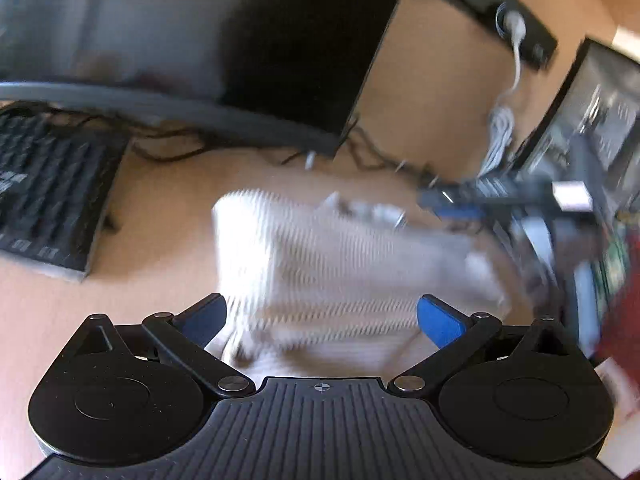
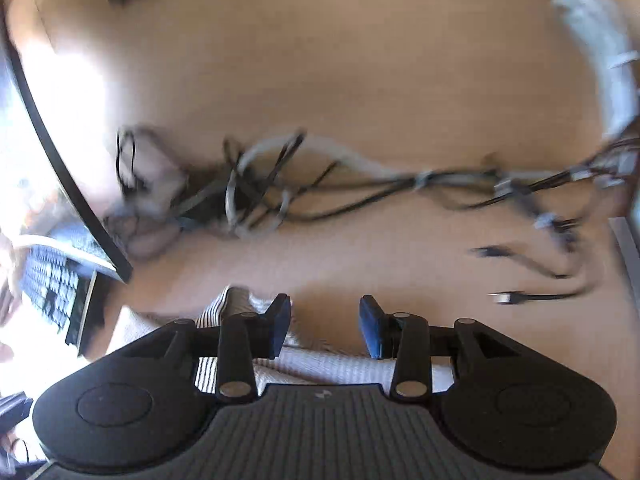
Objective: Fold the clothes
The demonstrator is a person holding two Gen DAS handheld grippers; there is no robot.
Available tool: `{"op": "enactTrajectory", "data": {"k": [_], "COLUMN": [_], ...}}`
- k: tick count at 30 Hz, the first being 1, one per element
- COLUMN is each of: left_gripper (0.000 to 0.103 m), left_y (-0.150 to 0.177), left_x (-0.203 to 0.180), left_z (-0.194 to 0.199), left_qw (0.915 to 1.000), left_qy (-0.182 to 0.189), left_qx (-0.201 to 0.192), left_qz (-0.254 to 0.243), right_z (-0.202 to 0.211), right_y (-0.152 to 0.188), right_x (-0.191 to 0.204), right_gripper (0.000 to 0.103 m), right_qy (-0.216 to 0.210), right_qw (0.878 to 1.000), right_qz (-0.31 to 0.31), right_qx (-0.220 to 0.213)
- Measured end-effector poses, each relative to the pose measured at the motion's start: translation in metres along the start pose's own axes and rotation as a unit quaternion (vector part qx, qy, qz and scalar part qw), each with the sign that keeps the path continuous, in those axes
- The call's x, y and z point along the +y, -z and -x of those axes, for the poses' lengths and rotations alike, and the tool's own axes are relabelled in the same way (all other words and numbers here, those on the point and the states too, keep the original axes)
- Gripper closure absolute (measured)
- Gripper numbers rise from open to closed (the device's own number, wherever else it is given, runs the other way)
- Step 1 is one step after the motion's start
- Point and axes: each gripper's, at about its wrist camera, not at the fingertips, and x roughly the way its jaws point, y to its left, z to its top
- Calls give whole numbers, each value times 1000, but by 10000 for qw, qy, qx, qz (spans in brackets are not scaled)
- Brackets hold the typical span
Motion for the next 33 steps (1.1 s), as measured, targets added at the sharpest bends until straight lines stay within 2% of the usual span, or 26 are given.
{"op": "enactTrajectory", "data": {"k": [2,4,5,7,9,11,12,13,15,22,27,29,31,33], "left_gripper": [0,0,0,0,0,0,0,0,0,0,0,0,0,0], "left_y": [-17,-26,-28,-26,-21,-19,-20,-21,-23,-28,-29,-29,-28,-26], "left_x": [0,-1,0,4,1,-9,-12,-14,-16,-21,-18,-11,-3,8], "left_z": [-10,-26,-38,-62,-73,-76,-75,-75,-73,-66,-58,-52,-42,-30], "left_qw": [9997,9987,9981,9971,9965,9949,9943,9939,9935,9893,9873,9877,9882,9885], "left_qy": [231,454,489,260,94,-77,-140,-188,-307,-778,-993,-1043,-1103,-1143], "left_qx": [6,218,382,722,794,846,873,892,914,1041,1096,1086,1039,987], "left_qz": [42,8,16,23,-249,-538,-588,-616,-613,-657,-573,-423,-215,30], "right_z": [25,39,36,25,23,26,28,32,37,17,-45,-62,-81,-89], "right_y": [13,32,44,66,79,72,67,62,54,21,5,3,1,0], "right_x": [-1,-4,-5,-8,-7,1,3,2,-6,-19,13,18,21,27], "right_gripper": [65,65,65,65,65,64,56,42,35,35,35,36,59,68], "right_qy": [118,-21,41,303,381,445,448,442,449,-133,-224,-200,-236,-298], "right_qw": [9996,9999,10000,9986,9983,9973,9971,9975,9985,9998,9974,9966,9957,9948], "right_qz": [56,0,44,146,387,541,579,542,314,-158,469,557,572,669], "right_qx": [-240,-136,40,402,215,233,217,131,23,40,496,570,692,712]}}
